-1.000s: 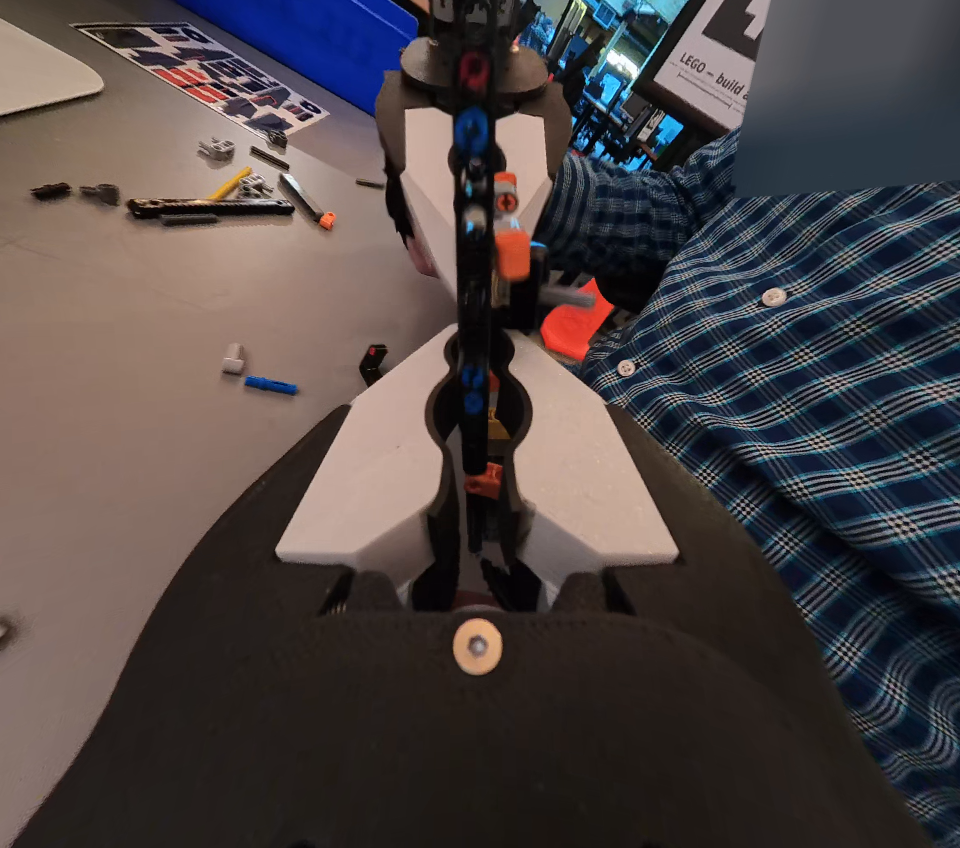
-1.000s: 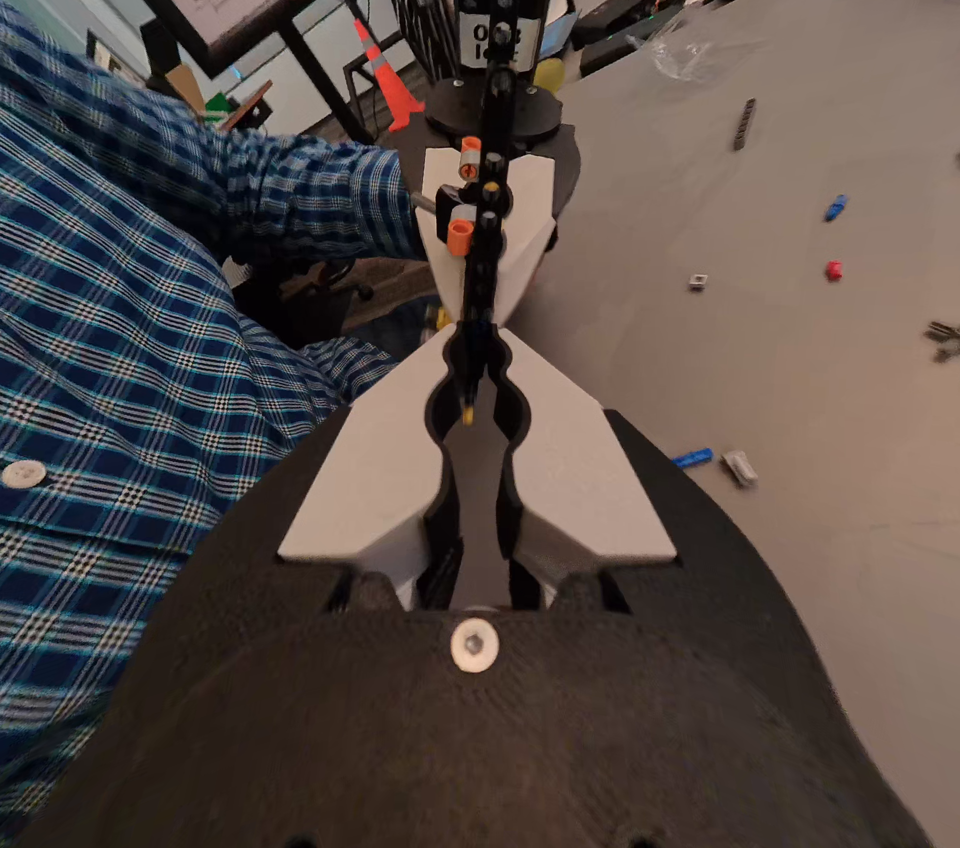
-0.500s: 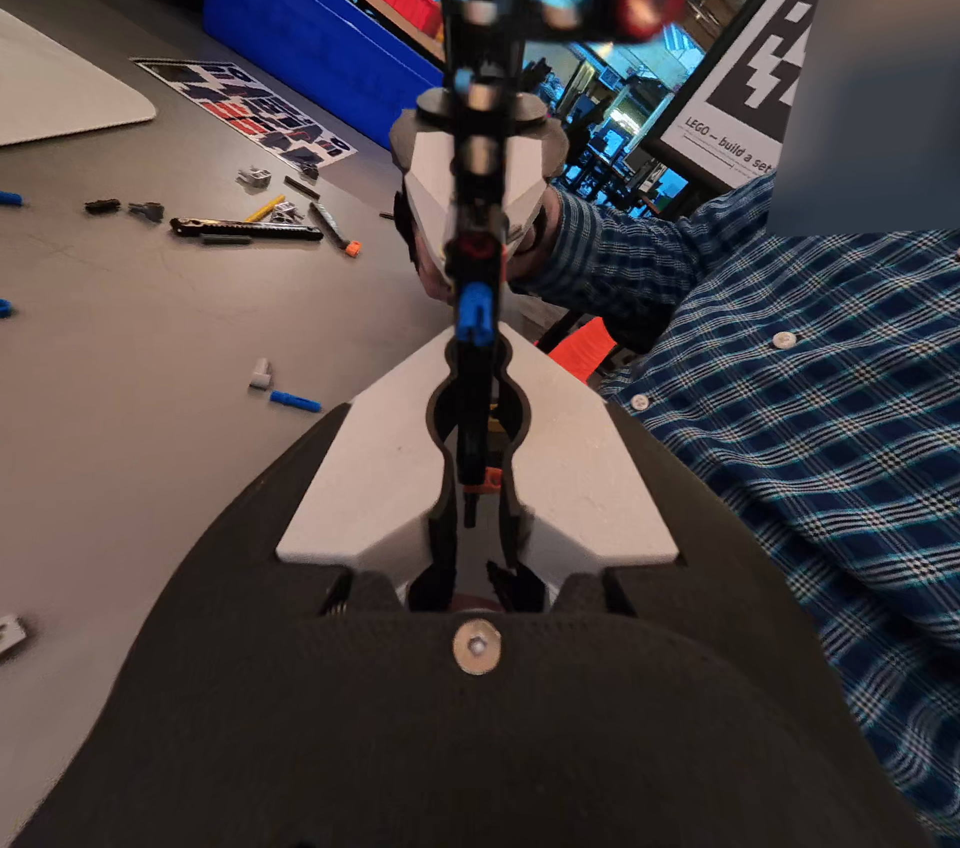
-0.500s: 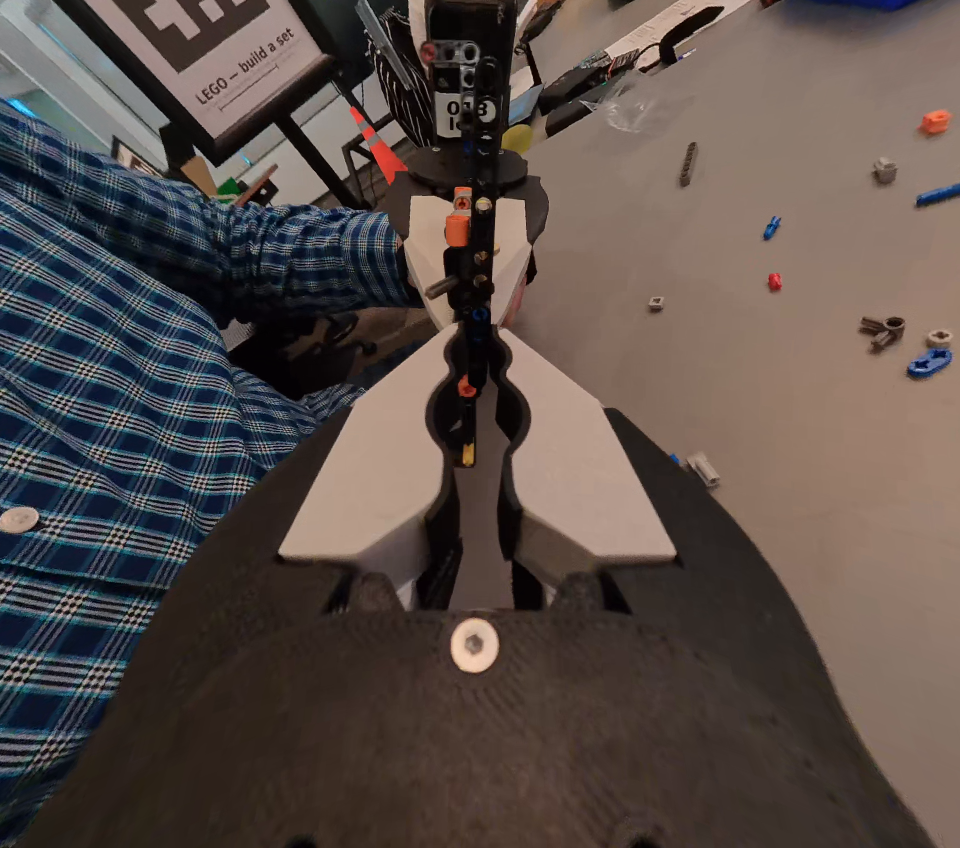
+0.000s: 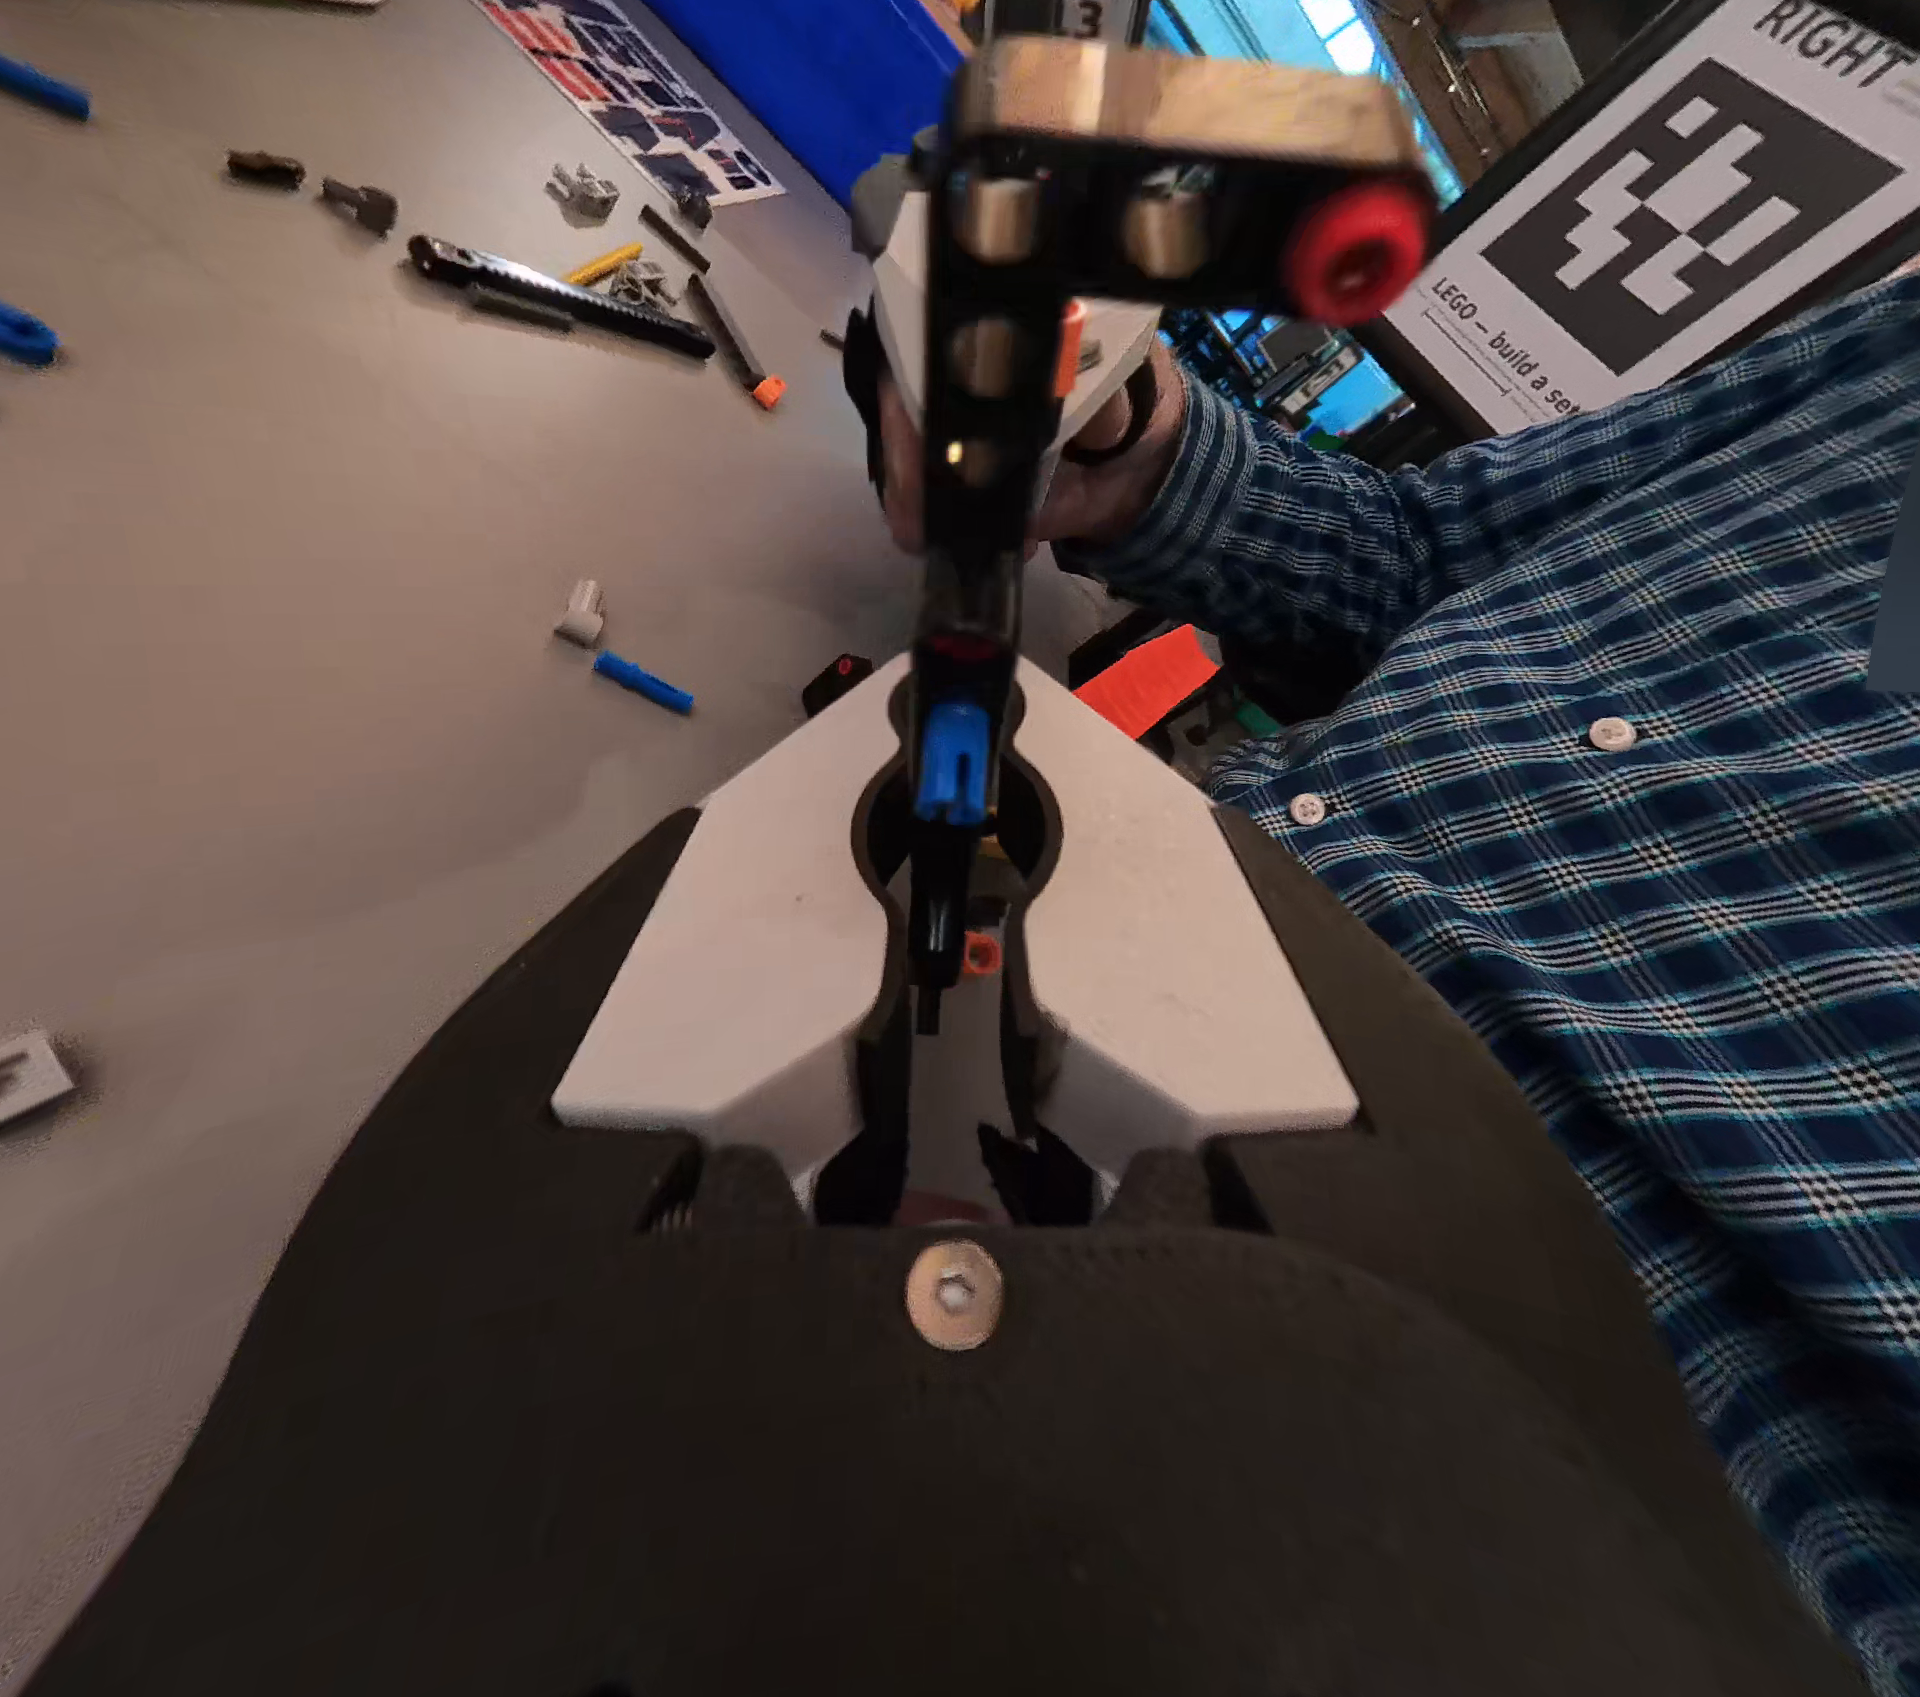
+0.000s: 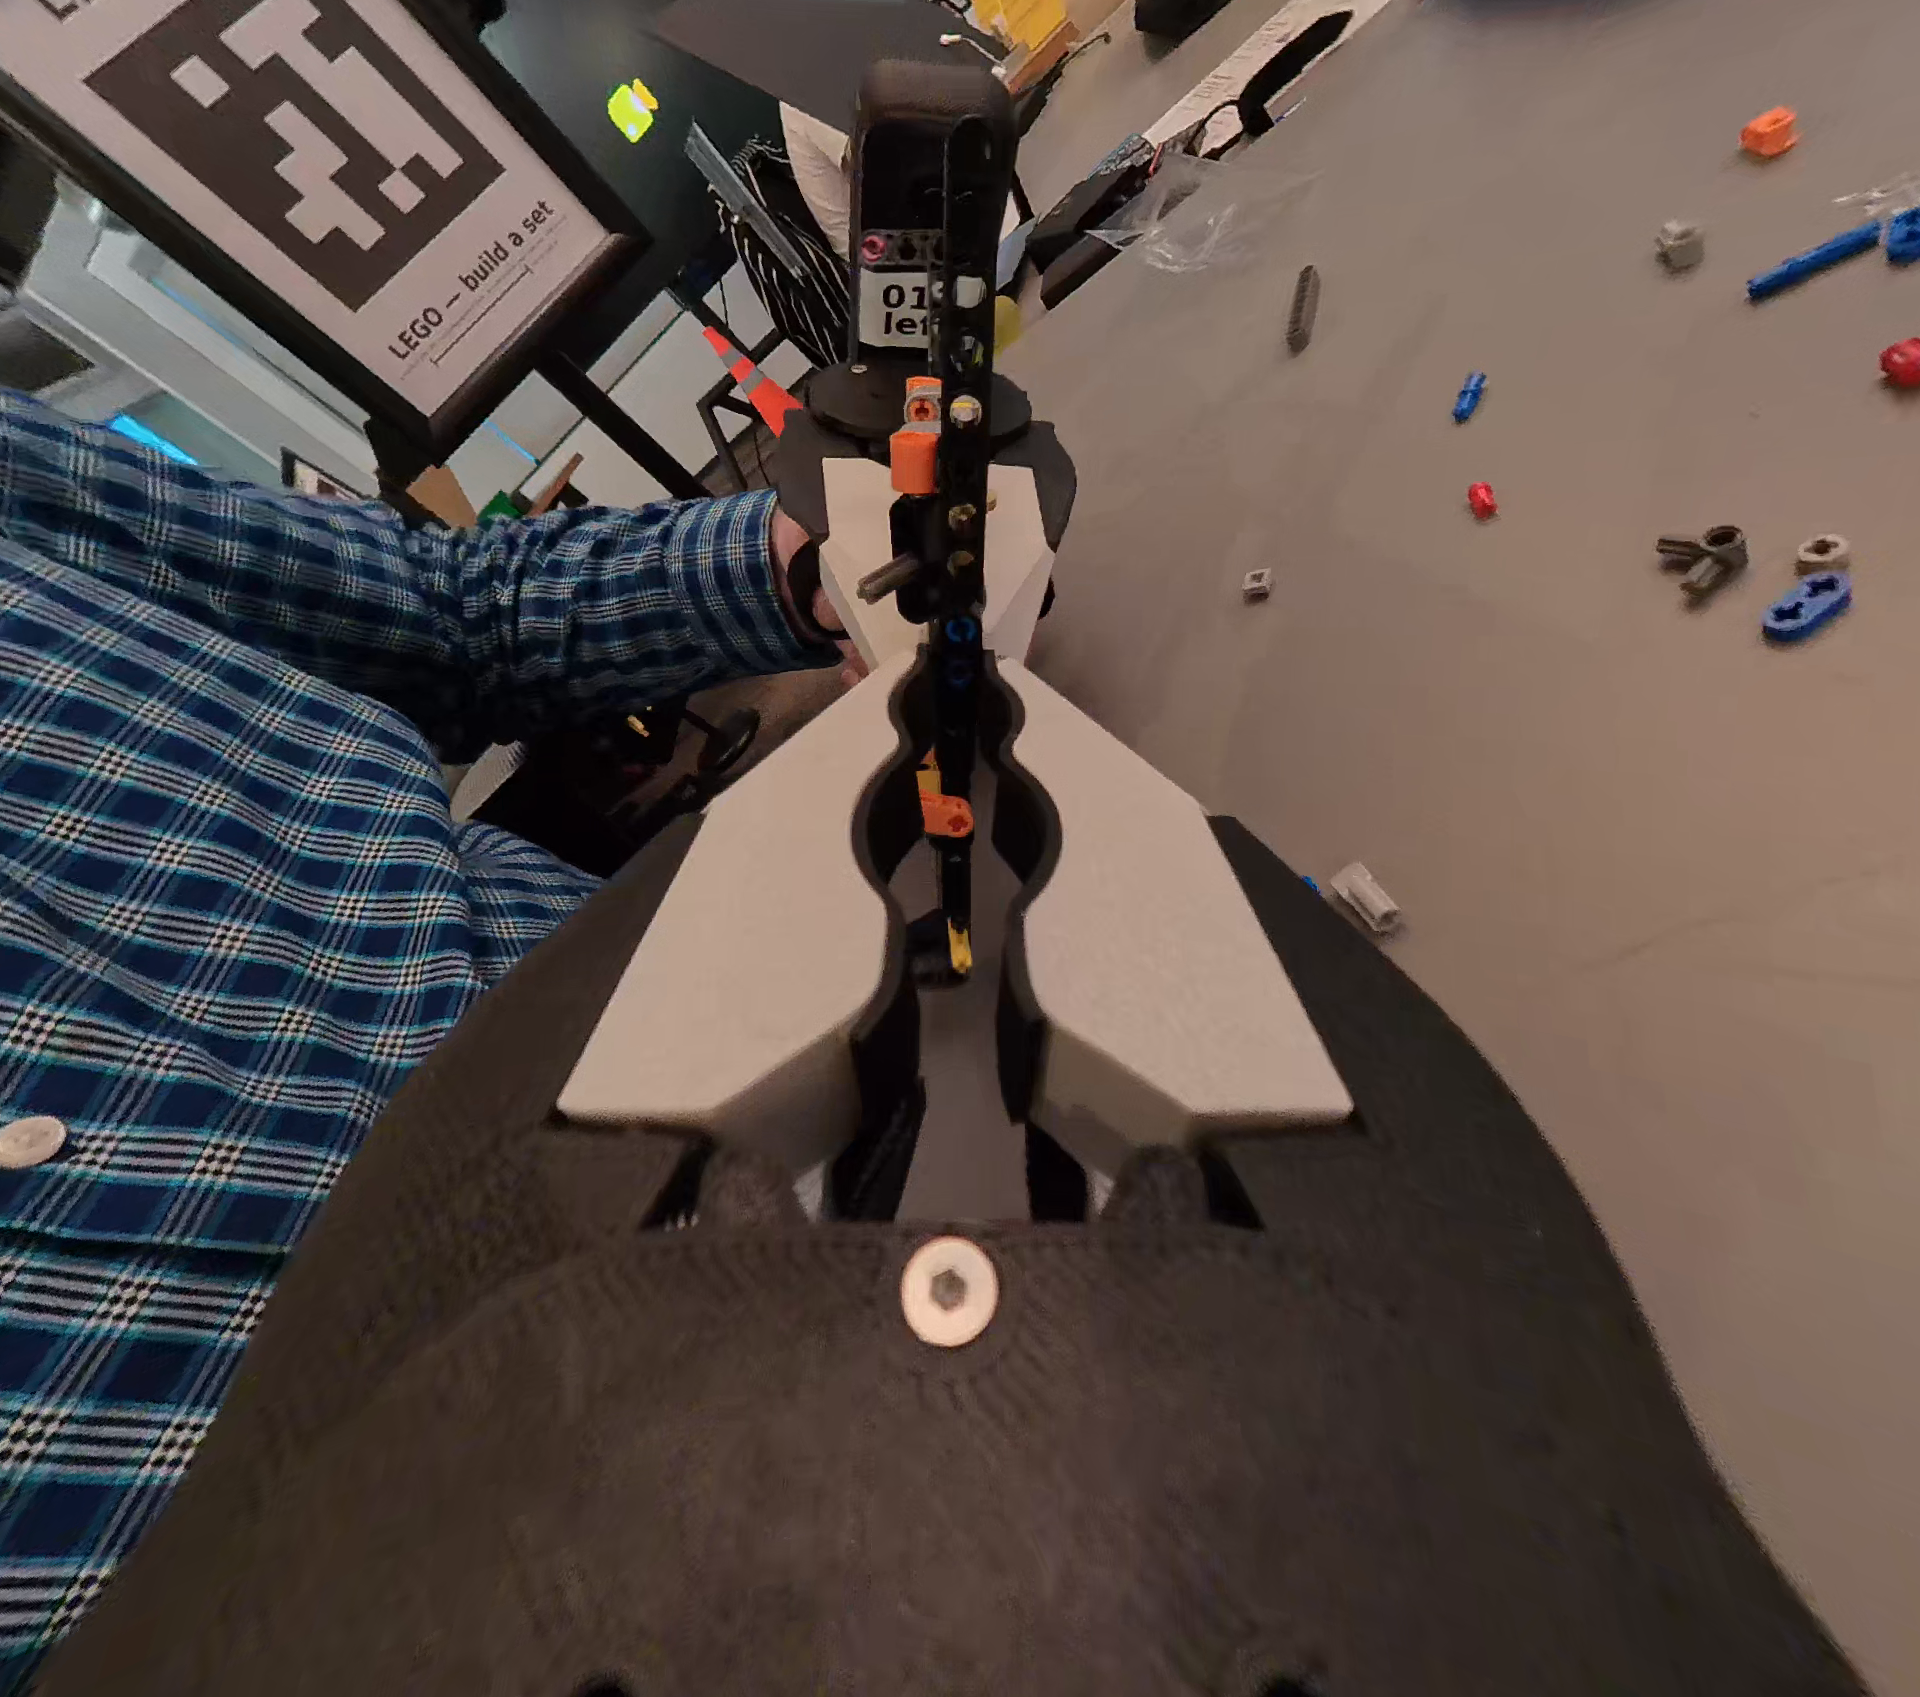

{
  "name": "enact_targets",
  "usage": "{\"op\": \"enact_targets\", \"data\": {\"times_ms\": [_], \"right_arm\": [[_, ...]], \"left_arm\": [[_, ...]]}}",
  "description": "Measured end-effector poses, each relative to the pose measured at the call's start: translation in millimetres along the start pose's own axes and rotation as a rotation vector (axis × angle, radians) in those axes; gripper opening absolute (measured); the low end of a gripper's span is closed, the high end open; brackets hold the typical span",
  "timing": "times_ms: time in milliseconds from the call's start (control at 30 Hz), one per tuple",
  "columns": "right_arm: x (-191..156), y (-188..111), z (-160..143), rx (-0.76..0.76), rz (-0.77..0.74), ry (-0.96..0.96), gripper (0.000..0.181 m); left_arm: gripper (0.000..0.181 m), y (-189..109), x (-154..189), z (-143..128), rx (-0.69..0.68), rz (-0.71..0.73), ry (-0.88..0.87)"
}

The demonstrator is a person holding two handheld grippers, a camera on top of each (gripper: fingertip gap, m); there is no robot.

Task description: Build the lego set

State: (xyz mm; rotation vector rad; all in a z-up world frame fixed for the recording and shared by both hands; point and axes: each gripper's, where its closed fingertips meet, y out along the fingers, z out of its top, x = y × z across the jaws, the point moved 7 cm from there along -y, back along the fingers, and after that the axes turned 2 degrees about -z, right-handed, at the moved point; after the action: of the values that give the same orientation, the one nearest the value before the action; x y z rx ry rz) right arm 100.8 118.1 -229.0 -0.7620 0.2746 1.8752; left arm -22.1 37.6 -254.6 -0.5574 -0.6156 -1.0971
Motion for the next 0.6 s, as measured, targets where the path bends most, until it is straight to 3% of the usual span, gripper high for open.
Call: {"op": "enact_targets", "data": {"times_ms": [300,600], "right_arm": [[17.1,0.5,-6.7,0.008,0.010,0.135,0.005],[26.4,6.0,-13.3,-0.028,-0.012,0.198,0.005]], "left_arm": [[0.008,-4.3,-20.5,-13.2,-0.119,0.092,-0.170],[0.024,-9.5,-30.7,-25.7,-0.257,0.281,-0.168]]}}
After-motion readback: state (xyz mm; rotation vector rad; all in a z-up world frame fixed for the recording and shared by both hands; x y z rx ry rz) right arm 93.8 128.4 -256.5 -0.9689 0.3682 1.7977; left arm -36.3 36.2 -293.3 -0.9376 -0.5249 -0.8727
